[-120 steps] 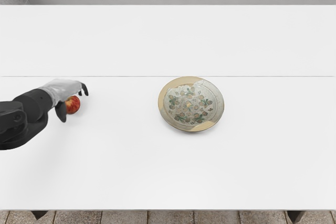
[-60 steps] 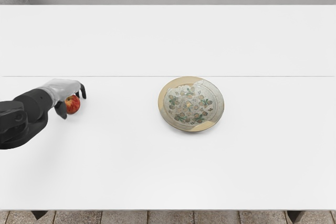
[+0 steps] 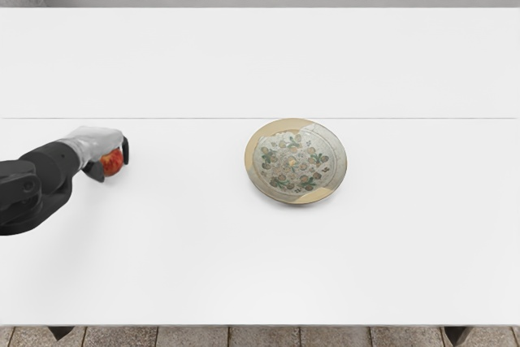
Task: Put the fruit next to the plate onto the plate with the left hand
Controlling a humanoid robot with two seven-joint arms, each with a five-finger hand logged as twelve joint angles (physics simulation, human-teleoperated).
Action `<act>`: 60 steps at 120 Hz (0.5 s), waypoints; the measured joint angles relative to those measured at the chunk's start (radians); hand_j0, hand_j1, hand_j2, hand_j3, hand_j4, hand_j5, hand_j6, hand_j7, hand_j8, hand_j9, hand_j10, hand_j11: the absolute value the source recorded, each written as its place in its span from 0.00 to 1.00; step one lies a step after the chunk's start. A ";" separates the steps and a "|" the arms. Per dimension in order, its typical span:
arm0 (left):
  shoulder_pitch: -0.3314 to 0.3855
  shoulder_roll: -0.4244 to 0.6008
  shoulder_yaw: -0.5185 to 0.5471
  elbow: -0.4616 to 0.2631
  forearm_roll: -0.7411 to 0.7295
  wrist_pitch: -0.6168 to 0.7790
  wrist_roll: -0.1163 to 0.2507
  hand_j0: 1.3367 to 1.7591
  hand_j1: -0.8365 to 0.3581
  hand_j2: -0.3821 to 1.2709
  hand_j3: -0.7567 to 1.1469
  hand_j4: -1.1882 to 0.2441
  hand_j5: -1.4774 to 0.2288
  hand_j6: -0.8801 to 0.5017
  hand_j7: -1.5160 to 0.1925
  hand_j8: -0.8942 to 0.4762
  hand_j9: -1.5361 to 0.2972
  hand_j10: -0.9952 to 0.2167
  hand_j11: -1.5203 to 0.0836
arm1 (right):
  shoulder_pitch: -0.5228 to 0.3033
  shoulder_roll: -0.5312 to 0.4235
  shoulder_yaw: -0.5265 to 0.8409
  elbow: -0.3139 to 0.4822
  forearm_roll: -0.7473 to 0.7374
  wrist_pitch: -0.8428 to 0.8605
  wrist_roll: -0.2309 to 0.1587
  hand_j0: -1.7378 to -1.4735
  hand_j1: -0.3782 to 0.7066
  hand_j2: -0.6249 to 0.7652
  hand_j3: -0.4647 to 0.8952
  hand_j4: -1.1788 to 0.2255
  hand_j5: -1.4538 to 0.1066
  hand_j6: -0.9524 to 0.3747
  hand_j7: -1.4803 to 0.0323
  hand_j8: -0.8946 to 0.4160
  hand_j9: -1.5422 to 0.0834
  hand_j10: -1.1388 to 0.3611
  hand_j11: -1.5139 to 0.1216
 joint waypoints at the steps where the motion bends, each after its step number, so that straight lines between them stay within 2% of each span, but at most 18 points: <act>1: -0.001 0.000 0.000 0.000 0.000 0.000 0.000 0.75 0.39 0.34 0.42 0.45 0.38 0.40 0.35 0.35 0.38 0.29 0.42 | 0.000 0.000 0.000 0.000 0.000 0.000 0.000 0.30 0.03 0.45 0.34 0.84 0.93 0.72 0.98 0.68 0.95 0.76 0.93; 12: -0.012 -0.002 0.000 0.000 -0.001 -0.005 0.001 0.74 0.37 0.35 0.41 0.48 0.34 0.42 0.33 0.38 0.35 0.27 0.39 | 0.000 0.000 0.000 0.000 0.000 0.000 0.000 0.30 0.03 0.45 0.34 0.84 0.93 0.72 0.98 0.68 0.95 0.76 0.93; 31: -0.083 -0.031 -0.003 -0.002 -0.006 -0.009 0.002 0.74 0.37 0.36 0.40 0.50 0.31 0.44 0.31 0.40 0.33 0.27 0.37 | 0.000 0.000 0.000 0.000 0.000 -0.001 0.000 0.30 0.03 0.45 0.34 0.84 0.93 0.72 0.98 0.68 0.95 0.76 0.93; 51: -0.186 -0.128 -0.006 -0.017 -0.011 -0.011 0.001 0.74 0.39 0.37 0.40 0.47 0.31 0.42 0.32 0.38 0.33 0.27 0.36 | 0.001 0.000 0.000 -0.002 0.000 -0.001 0.000 0.30 0.03 0.45 0.34 0.84 0.93 0.72 0.98 0.68 0.95 0.76 0.93; 60: -0.228 -0.188 -0.008 -0.033 -0.010 -0.009 0.001 0.74 0.40 0.33 0.40 0.45 0.31 0.41 0.32 0.38 0.33 0.26 0.36 | 0.001 0.000 0.000 -0.002 0.000 -0.001 0.000 0.30 0.03 0.45 0.34 0.84 0.93 0.72 0.98 0.68 0.95 0.76 0.93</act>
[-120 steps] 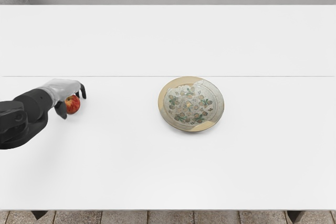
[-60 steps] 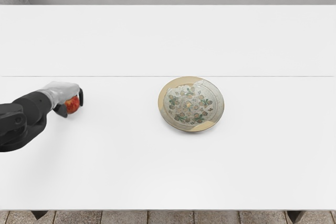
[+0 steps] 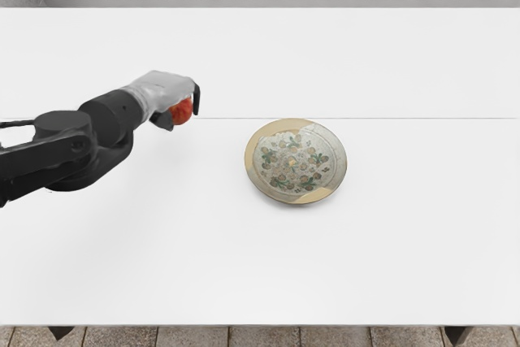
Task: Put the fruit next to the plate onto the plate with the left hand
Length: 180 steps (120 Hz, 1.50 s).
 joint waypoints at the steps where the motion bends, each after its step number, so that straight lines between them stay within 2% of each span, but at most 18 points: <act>1: -0.002 -0.007 0.000 -0.002 0.000 0.000 0.000 0.74 0.40 0.33 0.40 0.45 0.31 0.41 0.32 0.38 0.33 0.26 0.36 | 0.000 0.000 0.000 0.000 0.000 0.000 0.000 0.30 0.03 0.45 0.34 0.84 0.93 0.72 0.98 0.68 0.95 0.76 0.93; 5: -0.018 -0.031 0.000 -0.011 -0.001 -0.001 0.000 0.74 0.41 0.35 0.40 0.44 0.31 0.40 0.32 0.37 0.32 0.26 0.37 | 0.000 0.000 0.000 0.000 0.000 0.000 0.000 0.30 0.03 0.45 0.34 0.84 0.93 0.72 0.98 0.68 0.95 0.76 0.93; 12: -0.041 -0.086 -0.001 -0.024 0.000 0.000 0.000 0.74 0.42 0.32 0.40 0.43 0.31 0.39 0.32 0.37 0.33 0.26 0.37 | 0.000 0.000 0.000 0.000 0.000 0.000 0.000 0.30 0.03 0.45 0.34 0.84 0.93 0.72 0.98 0.68 0.95 0.76 0.93; 25: -0.048 -0.176 -0.002 -0.035 -0.001 -0.001 0.000 0.74 0.42 0.33 0.40 0.42 0.31 0.39 0.32 0.36 0.33 0.25 0.36 | 0.000 0.000 0.000 -0.001 0.000 0.000 0.000 0.30 0.03 0.45 0.34 0.84 0.93 0.72 0.98 0.68 0.95 0.76 0.93; 40: -0.046 -0.226 0.000 -0.036 -0.001 -0.003 0.000 0.74 0.42 0.32 0.40 0.43 0.31 0.39 0.32 0.36 0.33 0.25 0.36 | 0.000 0.000 0.000 0.000 0.000 0.000 0.000 0.30 0.03 0.45 0.34 0.84 0.93 0.72 0.98 0.68 0.95 0.76 0.93; 48: -0.040 -0.259 0.004 -0.021 0.002 -0.002 0.000 0.74 0.40 0.37 0.40 0.43 0.31 0.39 0.32 0.36 0.33 0.25 0.36 | 0.000 0.000 0.000 -0.001 0.000 0.000 0.000 0.30 0.03 0.45 0.34 0.84 0.93 0.72 0.98 0.68 0.95 0.76 0.93; 55: -0.039 -0.280 0.016 0.003 0.005 -0.003 0.000 0.74 0.40 0.36 0.40 0.44 0.31 0.40 0.32 0.37 0.32 0.25 0.36 | 0.000 0.000 0.000 0.000 0.000 0.000 0.000 0.30 0.03 0.45 0.34 0.84 0.93 0.72 0.98 0.68 0.95 0.76 0.93; 60: -0.040 -0.301 0.025 0.028 0.005 -0.003 0.000 0.74 0.38 0.40 0.40 0.44 0.31 0.40 0.32 0.37 0.33 0.26 0.36 | 0.000 0.000 0.000 -0.001 0.000 0.001 0.000 0.30 0.03 0.45 0.34 0.84 0.93 0.72 0.98 0.68 0.95 0.76 0.93; 72: -0.043 -0.352 0.042 0.085 0.008 -0.002 0.000 0.74 0.39 0.37 0.40 0.43 0.32 0.39 0.33 0.36 0.33 0.25 0.37 | 0.000 0.000 0.000 -0.001 0.000 0.001 0.000 0.30 0.03 0.45 0.34 0.84 0.93 0.72 0.98 0.68 0.95 0.76 0.93; 106: -0.042 -0.498 0.080 0.306 0.012 0.000 0.000 0.74 0.42 0.36 0.40 0.40 0.34 0.36 0.35 0.34 0.34 0.27 0.38 | 0.000 0.000 0.000 -0.001 0.000 0.001 0.000 0.30 0.03 0.45 0.34 0.84 0.93 0.72 0.98 0.68 0.95 0.76 0.93; 121: -0.043 -0.527 0.105 0.340 0.011 0.000 0.000 0.74 0.42 0.36 0.40 0.39 0.35 0.35 0.35 0.34 0.34 0.27 0.38 | 0.000 0.000 0.000 0.000 0.000 0.001 0.000 0.30 0.03 0.45 0.34 0.84 0.93 0.72 0.98 0.68 0.95 0.76 0.93; 141: -0.043 -0.542 0.127 0.348 0.009 0.001 0.000 0.74 0.41 0.36 0.40 0.39 0.36 0.35 0.36 0.34 0.35 0.28 0.39 | 0.000 0.000 0.000 0.000 0.000 0.001 0.000 0.30 0.03 0.45 0.34 0.84 0.93 0.72 0.98 0.68 0.95 0.76 0.93; 161: -0.042 -0.528 0.121 0.295 0.004 0.006 0.000 0.76 0.65 0.29 0.37 0.58 0.58 0.45 0.59 0.45 0.56 0.51 0.63 | 0.000 0.000 0.000 0.000 0.000 0.000 0.000 0.30 0.03 0.45 0.34 0.84 0.93 0.72 0.98 0.68 0.95 0.76 0.93; 168: -0.049 -0.501 0.113 0.279 0.003 0.006 0.000 0.76 0.71 0.28 0.38 0.62 0.63 0.48 0.64 0.48 0.61 0.57 0.69 | 0.000 0.000 0.000 0.000 0.000 0.001 0.000 0.30 0.03 0.45 0.34 0.84 0.93 0.72 0.98 0.68 0.95 0.76 0.93; 180: -0.080 -0.440 0.075 0.204 -0.004 0.003 -0.001 0.76 0.78 0.27 0.39 0.68 0.69 0.51 0.71 0.52 0.67 0.63 0.76 | 0.000 0.000 0.000 -0.001 0.000 0.001 0.000 0.30 0.03 0.45 0.34 0.84 0.93 0.72 0.98 0.68 0.95 0.76 0.93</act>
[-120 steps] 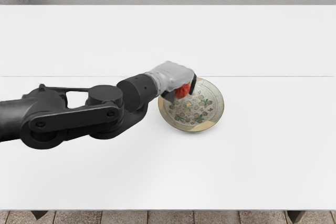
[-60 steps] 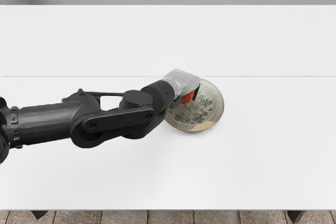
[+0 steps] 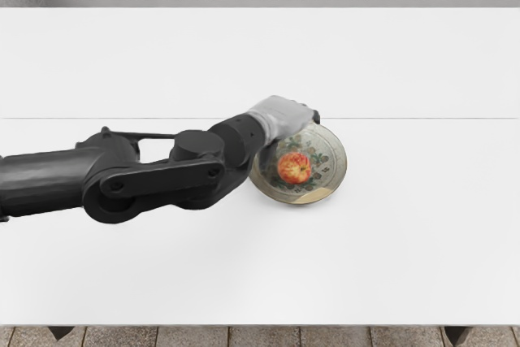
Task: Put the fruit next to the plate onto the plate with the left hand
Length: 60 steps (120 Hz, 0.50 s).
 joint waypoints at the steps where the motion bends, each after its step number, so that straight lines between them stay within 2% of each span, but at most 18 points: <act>1: -0.001 0.004 -0.002 -0.006 -0.001 0.000 0.000 0.76 0.78 0.27 0.39 0.68 0.69 0.51 0.71 0.52 0.68 0.64 0.76 | 0.000 0.000 0.000 0.000 0.000 0.000 0.000 0.30 0.03 0.45 0.34 0.84 0.93 0.72 0.98 0.68 0.95 0.76 0.93; 14: -0.029 0.061 -0.031 -0.083 -0.030 -0.003 0.000 0.76 0.83 0.26 0.39 0.71 0.74 0.54 0.76 0.55 0.72 0.68 0.81 | 0.000 0.000 0.000 0.000 0.000 0.000 0.000 0.30 0.03 0.45 0.34 0.84 0.93 0.72 0.98 0.68 0.95 0.76 0.93; 20: -0.065 0.081 -0.040 -0.113 -0.081 -0.015 0.000 0.76 0.85 0.25 0.39 0.73 0.75 0.55 0.77 0.56 0.73 0.70 0.83 | 0.000 0.000 0.000 0.000 0.000 0.000 0.000 0.30 0.03 0.45 0.34 0.84 0.93 0.72 0.98 0.68 0.95 0.76 0.93; 28: -0.064 0.125 -0.079 -0.147 -0.173 -0.062 0.000 0.76 0.87 0.25 0.39 0.74 0.77 0.56 0.79 0.57 0.75 0.72 0.85 | 0.000 0.000 0.000 0.000 0.000 0.000 0.000 0.30 0.03 0.45 0.34 0.84 0.93 0.72 0.98 0.68 0.95 0.76 0.93; 34: -0.059 0.166 -0.132 -0.164 -0.290 -0.136 0.000 0.76 0.89 0.25 0.39 0.75 0.78 0.57 0.80 0.58 0.76 0.73 0.86 | 0.000 0.000 0.000 0.000 0.000 0.000 0.000 0.30 0.03 0.45 0.34 0.84 0.93 0.72 0.98 0.68 0.95 0.76 0.93; 47: -0.053 0.335 -0.228 -0.182 -0.626 -0.325 0.000 0.76 0.92 0.24 0.40 0.77 0.81 0.58 0.83 0.60 0.78 0.76 0.88 | 0.000 0.000 0.000 0.000 0.000 0.000 0.000 0.30 0.03 0.45 0.34 0.84 0.93 0.72 0.98 0.68 0.95 0.76 0.93; 54: -0.051 0.456 -0.252 -0.187 -0.810 -0.409 0.000 0.76 0.93 0.24 0.40 0.78 0.82 0.59 0.84 0.61 0.79 0.77 0.89 | 0.000 0.000 0.000 0.000 0.000 0.000 0.000 0.30 0.03 0.45 0.34 0.84 0.93 0.72 0.98 0.68 0.95 0.76 0.93; 60: -0.019 0.557 -0.272 -0.189 -0.962 -0.451 0.000 0.76 0.94 0.24 0.40 0.79 0.82 0.60 0.84 0.61 0.80 0.77 0.90 | 0.000 0.000 0.000 0.000 0.000 0.000 0.000 0.30 0.03 0.45 0.34 0.84 0.93 0.72 0.98 0.68 0.95 0.76 0.93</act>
